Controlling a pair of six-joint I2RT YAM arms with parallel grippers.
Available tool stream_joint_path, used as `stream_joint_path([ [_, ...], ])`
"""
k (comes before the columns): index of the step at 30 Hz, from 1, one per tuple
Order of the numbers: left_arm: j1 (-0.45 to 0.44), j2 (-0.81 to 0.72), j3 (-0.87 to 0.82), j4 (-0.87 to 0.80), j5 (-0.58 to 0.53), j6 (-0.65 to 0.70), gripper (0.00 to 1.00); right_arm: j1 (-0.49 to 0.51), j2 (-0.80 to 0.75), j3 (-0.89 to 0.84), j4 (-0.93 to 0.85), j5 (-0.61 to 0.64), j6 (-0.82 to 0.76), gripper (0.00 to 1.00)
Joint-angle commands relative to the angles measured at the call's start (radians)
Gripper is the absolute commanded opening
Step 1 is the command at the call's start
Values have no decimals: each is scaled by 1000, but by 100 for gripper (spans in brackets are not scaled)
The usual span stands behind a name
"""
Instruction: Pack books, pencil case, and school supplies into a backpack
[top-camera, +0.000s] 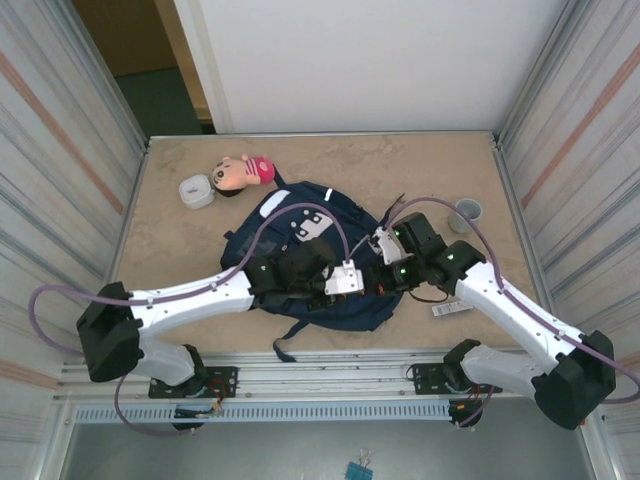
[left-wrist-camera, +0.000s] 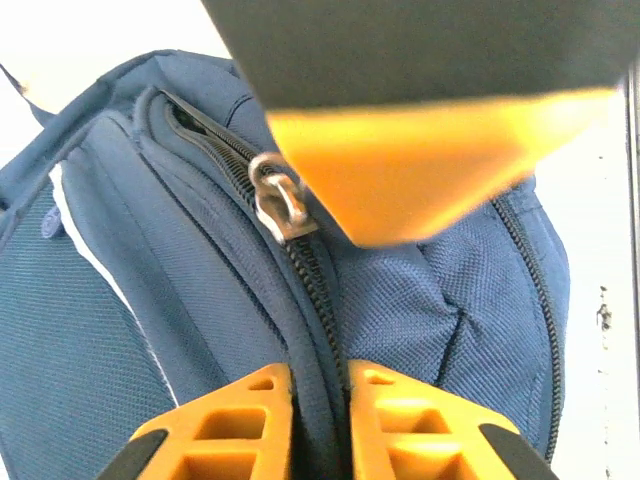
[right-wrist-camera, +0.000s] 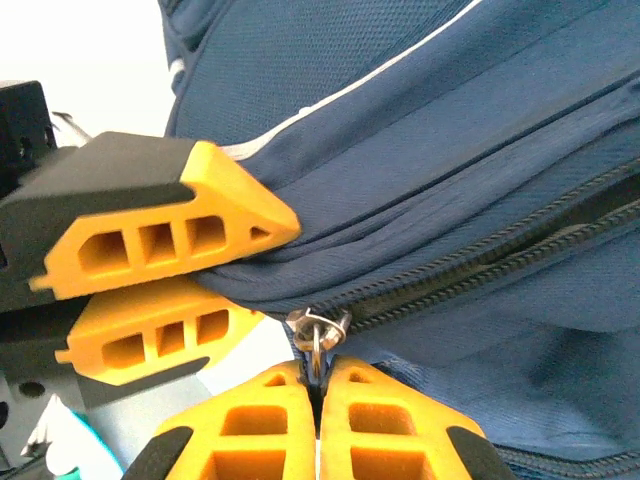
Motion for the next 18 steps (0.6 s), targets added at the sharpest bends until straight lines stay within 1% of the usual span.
stream_joint_path([
  [1,19,-93,-102,-80,7,102,10,-88,-5,19,-5,-66,-82,0],
  [3,38,-166,-150,-108,31,132,9,-123,27,25,-24,-58,-130,0],
  [6,64,-266,-204,-183,31,178,11,-148,85,33,-24,-60,-182,0],
  [8,86,-320,-232,-233,25,201,15,-148,119,38,-8,-80,-198,0],
  [11,146,-393,-274,-269,24,204,25,-134,150,39,38,-136,-188,0],
  [13,174,-428,-276,-280,13,194,33,-100,153,50,46,-138,-180,0],
  [14,174,-439,-260,-281,8,174,41,-78,151,60,44,-132,-174,0],
  [16,169,-439,-211,-267,25,95,54,-52,147,69,48,-132,-161,0],
  [18,145,-406,-138,-226,29,-18,62,-31,141,73,53,-131,-143,0],
])
